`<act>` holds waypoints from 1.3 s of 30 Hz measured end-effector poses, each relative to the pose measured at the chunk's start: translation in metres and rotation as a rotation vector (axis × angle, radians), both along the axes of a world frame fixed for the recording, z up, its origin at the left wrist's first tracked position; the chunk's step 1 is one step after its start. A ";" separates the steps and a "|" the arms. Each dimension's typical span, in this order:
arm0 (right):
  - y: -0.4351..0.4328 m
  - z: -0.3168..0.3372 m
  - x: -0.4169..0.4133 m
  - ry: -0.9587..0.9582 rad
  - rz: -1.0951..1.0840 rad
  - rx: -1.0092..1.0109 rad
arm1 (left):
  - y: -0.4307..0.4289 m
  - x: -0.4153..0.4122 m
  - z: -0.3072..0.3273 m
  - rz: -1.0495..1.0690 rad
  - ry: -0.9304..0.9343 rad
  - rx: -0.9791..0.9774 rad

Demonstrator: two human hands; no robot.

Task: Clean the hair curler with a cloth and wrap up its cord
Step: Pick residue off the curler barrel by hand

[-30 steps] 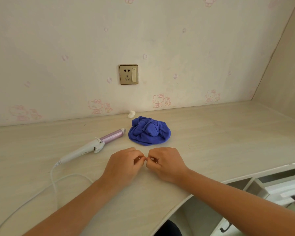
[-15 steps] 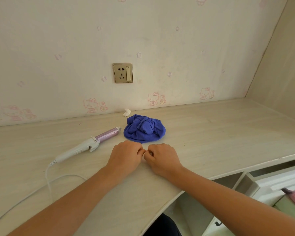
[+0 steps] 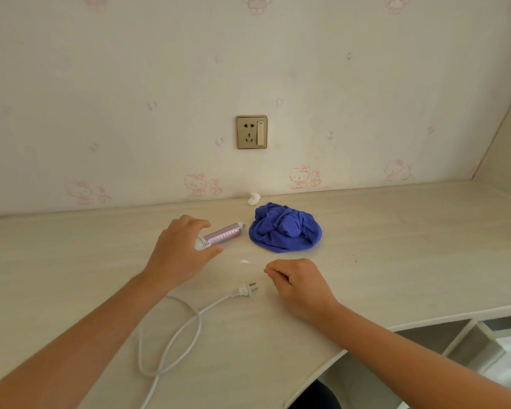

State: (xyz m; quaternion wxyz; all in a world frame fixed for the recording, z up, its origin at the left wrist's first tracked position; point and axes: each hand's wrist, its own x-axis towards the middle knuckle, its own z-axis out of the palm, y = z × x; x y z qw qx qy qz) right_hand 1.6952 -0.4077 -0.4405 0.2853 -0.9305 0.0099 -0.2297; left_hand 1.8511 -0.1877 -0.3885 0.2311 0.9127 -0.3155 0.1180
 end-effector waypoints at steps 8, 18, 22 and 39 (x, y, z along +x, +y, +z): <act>0.013 0.003 0.016 0.037 -0.072 0.098 | 0.020 0.015 -0.018 0.097 0.281 0.164; 0.029 0.003 0.046 -0.077 -0.005 0.265 | 0.010 -0.004 -0.031 -0.070 1.069 -1.005; 0.041 0.003 0.074 -0.141 0.037 0.279 | 0.012 -0.005 -0.028 -0.105 1.120 -1.147; 0.041 0.024 0.123 0.045 0.461 0.648 | 0.008 -0.001 -0.042 -0.185 1.040 -1.152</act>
